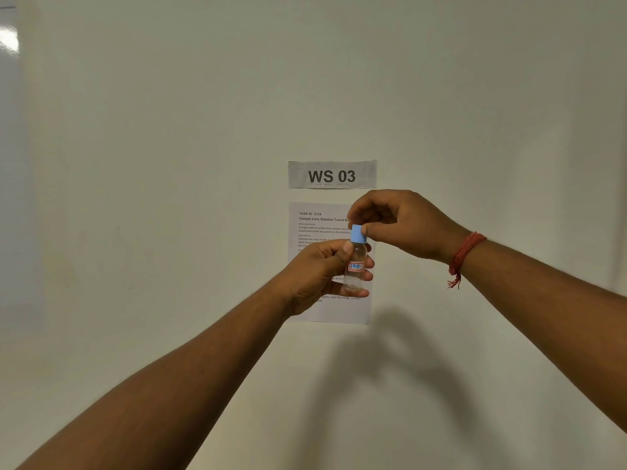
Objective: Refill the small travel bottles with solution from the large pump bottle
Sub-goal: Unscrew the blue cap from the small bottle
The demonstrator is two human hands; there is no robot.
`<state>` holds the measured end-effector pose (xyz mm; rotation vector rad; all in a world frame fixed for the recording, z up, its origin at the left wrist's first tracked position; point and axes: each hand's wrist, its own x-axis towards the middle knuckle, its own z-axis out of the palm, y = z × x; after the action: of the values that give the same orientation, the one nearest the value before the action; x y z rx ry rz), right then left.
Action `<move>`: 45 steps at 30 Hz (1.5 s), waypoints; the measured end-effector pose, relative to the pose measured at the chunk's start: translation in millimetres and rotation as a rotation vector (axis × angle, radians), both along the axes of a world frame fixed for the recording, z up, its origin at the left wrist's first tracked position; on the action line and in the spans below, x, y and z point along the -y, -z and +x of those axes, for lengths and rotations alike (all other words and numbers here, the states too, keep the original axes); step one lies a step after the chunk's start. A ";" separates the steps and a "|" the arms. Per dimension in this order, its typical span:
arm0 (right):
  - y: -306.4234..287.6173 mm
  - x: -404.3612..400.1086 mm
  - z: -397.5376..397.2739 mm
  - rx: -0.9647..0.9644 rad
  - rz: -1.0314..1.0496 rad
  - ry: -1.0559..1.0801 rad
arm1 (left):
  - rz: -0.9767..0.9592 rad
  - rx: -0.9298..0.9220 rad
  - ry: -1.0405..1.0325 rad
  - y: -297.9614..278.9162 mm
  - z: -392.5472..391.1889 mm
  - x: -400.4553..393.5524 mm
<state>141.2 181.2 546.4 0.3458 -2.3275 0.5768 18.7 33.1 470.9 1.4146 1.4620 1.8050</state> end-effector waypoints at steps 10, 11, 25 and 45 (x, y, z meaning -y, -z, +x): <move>1.2 0.0 -0.7 -0.032 0.009 0.044 | -0.002 0.003 -0.001 -0.5 -0.2 0.5; 0.8 0.7 -0.6 -0.029 0.005 0.039 | -0.002 -0.001 -0.002 -0.6 0.2 0.2; 8.0 4.3 1.7 -0.076 -0.063 0.003 | -0.001 -0.015 -0.006 -0.7 5.0 -1.4; 12.4 -5.5 10.2 -0.089 -0.132 0.023 | -0.017 0.028 0.059 16.3 4.7 -6.9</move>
<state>151.4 186.8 534.0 0.2769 -2.1930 0.6862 23.4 40.0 454.6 1.4039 1.4042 1.7653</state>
